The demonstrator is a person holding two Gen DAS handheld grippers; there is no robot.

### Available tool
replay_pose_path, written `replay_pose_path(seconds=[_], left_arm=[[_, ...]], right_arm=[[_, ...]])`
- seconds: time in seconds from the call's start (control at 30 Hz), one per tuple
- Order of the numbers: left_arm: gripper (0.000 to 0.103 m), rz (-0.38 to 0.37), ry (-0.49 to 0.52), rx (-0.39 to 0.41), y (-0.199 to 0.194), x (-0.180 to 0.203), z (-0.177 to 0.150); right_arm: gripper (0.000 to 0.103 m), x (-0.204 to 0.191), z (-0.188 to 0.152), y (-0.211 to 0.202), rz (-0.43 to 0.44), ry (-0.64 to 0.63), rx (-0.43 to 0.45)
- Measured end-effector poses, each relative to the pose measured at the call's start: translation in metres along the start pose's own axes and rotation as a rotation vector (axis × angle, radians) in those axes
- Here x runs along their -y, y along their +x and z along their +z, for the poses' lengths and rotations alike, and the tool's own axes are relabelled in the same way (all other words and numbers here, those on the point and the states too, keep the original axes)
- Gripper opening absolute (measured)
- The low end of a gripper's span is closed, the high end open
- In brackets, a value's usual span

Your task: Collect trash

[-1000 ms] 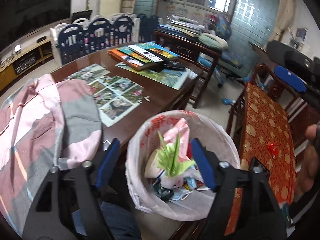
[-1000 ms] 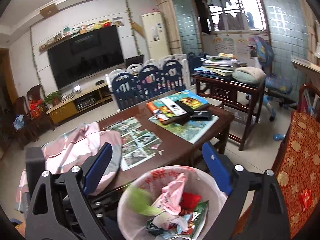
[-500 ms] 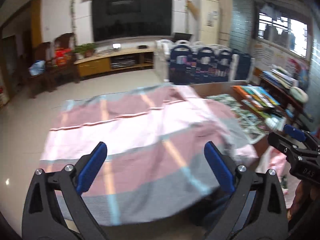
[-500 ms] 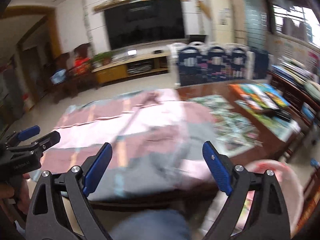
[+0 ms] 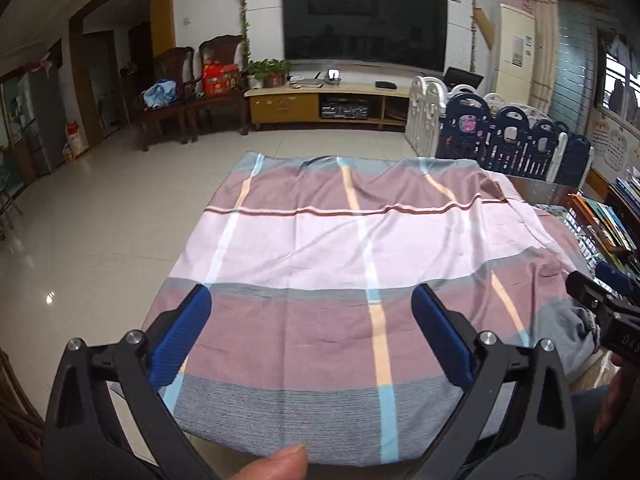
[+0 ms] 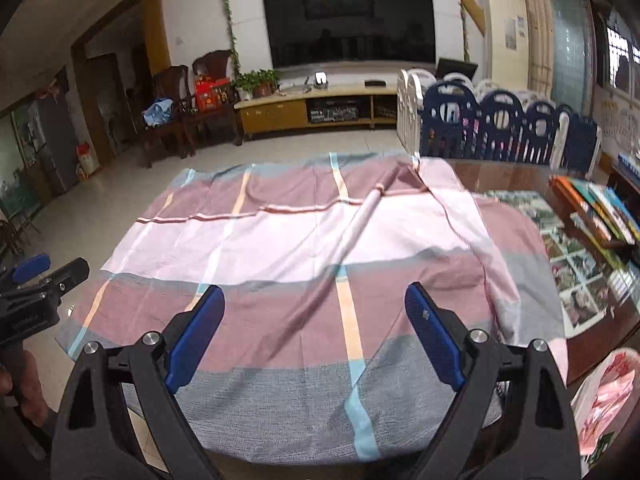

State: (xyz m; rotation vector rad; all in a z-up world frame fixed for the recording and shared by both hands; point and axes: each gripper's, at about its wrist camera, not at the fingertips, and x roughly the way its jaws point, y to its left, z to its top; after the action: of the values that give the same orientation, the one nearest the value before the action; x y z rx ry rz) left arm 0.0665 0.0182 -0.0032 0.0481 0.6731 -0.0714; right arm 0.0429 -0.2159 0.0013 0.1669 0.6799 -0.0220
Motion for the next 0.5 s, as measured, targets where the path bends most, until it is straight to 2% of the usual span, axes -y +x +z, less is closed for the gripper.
replay_pose_path(seconds=[0.2, 0.4, 0.5], left_arm=[[0.1, -0.029, -0.028, 0.017, 0.007, 0.007, -0.004], [0.1, 0.01, -0.014, -0.011, 0.019, 0.008, -0.006], [0.1, 0.005, -0.016, -0.011, 0.019, 0.007, -0.007]], right_arm=[[0.09, 0.015, -0.004, 0.007, -0.003, 0.059, -0.02], [0.09, 0.014, -0.006, 0.01, 0.003, 0.046, -0.034], [0.09, 0.014, -0.007, 0.01, -0.001, 0.04, -0.035]])
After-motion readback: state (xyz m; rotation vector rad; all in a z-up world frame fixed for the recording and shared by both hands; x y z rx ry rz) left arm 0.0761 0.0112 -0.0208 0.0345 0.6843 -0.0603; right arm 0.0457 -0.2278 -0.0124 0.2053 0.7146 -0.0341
